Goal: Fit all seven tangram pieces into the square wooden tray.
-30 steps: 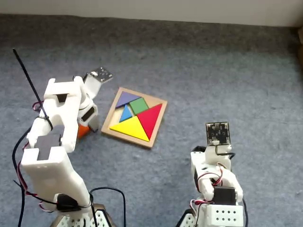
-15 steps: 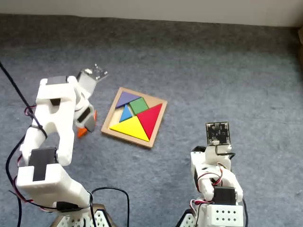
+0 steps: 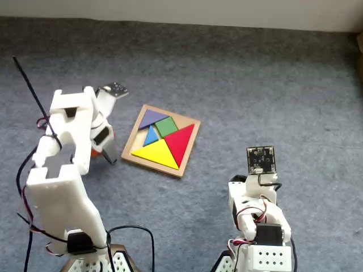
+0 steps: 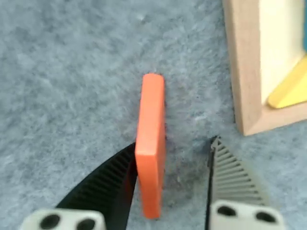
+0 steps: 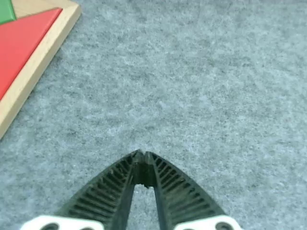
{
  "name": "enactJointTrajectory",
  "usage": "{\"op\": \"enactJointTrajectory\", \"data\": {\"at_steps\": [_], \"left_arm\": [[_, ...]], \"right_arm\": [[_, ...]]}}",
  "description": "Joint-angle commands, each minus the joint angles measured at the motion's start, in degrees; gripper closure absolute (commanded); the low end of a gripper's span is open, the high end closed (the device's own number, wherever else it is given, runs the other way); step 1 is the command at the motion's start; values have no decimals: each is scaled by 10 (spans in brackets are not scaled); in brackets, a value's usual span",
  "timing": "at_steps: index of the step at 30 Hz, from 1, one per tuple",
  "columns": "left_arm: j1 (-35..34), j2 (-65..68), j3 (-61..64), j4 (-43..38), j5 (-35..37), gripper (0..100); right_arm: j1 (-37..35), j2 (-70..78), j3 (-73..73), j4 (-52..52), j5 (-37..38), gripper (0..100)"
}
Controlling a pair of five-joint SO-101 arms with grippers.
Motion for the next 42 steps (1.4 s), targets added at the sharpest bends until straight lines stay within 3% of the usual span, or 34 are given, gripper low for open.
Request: {"op": "enactJointTrajectory", "data": {"at_steps": [1, 7, 13, 20, 26, 29, 34, 39, 42], "left_arm": [[-8, 59, -113, 50, 11, 851], [-8, 76, -158, 57, 13, 915], [15, 19, -173, 84, 69, 995], [109, -53, -168, 134, 192, 995], [193, -51, -168, 127, 287, 995], [218, -46, -154, 80, 315, 995], [239, -2, -145, 40, 316, 981], [236, 28, -153, 40, 318, 851], [234, 32, -155, 40, 318, 828]], "right_arm": [[7, -8, 84, -1, -4, 993], [7, -8, 84, -1, -4, 993], [7, -8, 84, -1, -4, 993], [7, -8, 84, -1, -4, 993], [7, -8, 84, -1, -4, 993], [7, -8, 84, -1, -4, 993], [7, -8, 84, -1, -4, 993], [7, -8, 84, -1, -4, 993], [7, -8, 84, -1, -4, 993]]}}
